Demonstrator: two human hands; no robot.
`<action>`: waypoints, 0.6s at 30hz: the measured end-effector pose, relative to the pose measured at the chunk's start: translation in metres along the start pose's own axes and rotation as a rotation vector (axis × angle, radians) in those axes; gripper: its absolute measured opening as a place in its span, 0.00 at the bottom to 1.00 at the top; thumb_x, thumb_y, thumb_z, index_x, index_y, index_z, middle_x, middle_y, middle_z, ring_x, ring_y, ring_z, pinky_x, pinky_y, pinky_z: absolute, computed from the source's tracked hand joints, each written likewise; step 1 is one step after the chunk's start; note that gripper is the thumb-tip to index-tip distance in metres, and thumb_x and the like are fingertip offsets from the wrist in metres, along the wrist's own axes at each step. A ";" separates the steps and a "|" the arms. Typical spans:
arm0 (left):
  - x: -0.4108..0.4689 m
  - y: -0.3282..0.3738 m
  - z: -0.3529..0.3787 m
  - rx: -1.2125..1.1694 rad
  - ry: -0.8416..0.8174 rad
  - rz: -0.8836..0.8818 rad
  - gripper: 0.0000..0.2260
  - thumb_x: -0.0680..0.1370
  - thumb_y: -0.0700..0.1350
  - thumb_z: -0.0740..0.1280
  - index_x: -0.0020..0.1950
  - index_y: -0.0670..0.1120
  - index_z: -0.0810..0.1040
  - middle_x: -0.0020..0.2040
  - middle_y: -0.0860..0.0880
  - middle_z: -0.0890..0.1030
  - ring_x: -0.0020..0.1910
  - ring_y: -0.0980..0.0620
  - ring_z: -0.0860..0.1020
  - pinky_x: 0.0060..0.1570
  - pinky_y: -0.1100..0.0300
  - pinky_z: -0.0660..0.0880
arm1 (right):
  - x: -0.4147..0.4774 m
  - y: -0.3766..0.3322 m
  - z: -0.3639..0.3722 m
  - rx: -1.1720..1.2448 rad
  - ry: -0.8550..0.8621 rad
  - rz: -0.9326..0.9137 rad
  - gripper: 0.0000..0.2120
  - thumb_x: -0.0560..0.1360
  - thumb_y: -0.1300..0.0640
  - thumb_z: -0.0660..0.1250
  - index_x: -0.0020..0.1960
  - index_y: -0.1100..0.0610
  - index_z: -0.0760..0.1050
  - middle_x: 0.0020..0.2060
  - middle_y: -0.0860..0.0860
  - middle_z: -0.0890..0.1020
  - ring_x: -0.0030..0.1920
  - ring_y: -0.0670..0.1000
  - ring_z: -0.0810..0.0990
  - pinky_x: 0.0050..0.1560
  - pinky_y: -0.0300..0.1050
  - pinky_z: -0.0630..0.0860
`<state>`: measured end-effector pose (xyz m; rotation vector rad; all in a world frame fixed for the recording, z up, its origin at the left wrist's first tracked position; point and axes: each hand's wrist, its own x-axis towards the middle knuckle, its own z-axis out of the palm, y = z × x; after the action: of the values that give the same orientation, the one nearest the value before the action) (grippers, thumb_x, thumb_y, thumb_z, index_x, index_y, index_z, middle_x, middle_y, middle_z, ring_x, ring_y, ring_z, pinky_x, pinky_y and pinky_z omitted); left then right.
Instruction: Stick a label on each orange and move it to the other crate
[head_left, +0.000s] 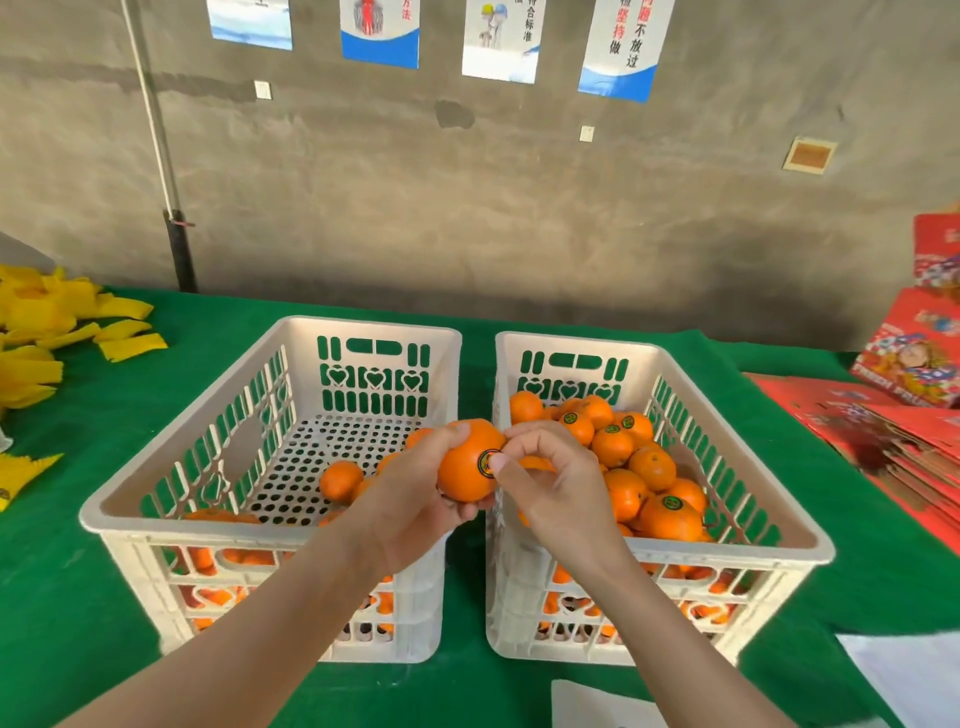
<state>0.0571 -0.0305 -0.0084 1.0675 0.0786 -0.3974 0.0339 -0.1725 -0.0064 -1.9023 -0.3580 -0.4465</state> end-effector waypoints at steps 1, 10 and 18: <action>0.000 -0.002 0.002 -0.003 -0.007 -0.008 0.19 0.76 0.50 0.65 0.65 0.45 0.70 0.53 0.38 0.77 0.36 0.46 0.78 0.29 0.61 0.73 | -0.001 0.002 -0.002 -0.022 0.014 -0.008 0.08 0.72 0.62 0.71 0.38 0.52 0.76 0.46 0.46 0.77 0.50 0.40 0.75 0.47 0.35 0.75; 0.002 -0.008 0.015 0.123 -0.070 0.018 0.29 0.66 0.52 0.68 0.65 0.45 0.70 0.46 0.40 0.80 0.33 0.48 0.77 0.32 0.59 0.75 | -0.004 0.006 -0.026 -0.098 0.012 0.077 0.15 0.66 0.52 0.76 0.46 0.48 0.71 0.44 0.45 0.77 0.47 0.43 0.77 0.46 0.43 0.77; 0.010 -0.030 0.033 0.157 -0.227 -0.006 0.24 0.72 0.57 0.65 0.64 0.46 0.74 0.53 0.42 0.83 0.45 0.48 0.83 0.45 0.54 0.80 | -0.037 0.032 -0.035 0.009 -0.141 0.110 0.37 0.64 0.43 0.75 0.67 0.37 0.59 0.59 0.30 0.67 0.59 0.36 0.71 0.55 0.34 0.74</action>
<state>0.0518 -0.0743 -0.0205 1.1699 -0.1543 -0.5342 0.0109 -0.2183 -0.0377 -1.9389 -0.3447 -0.2382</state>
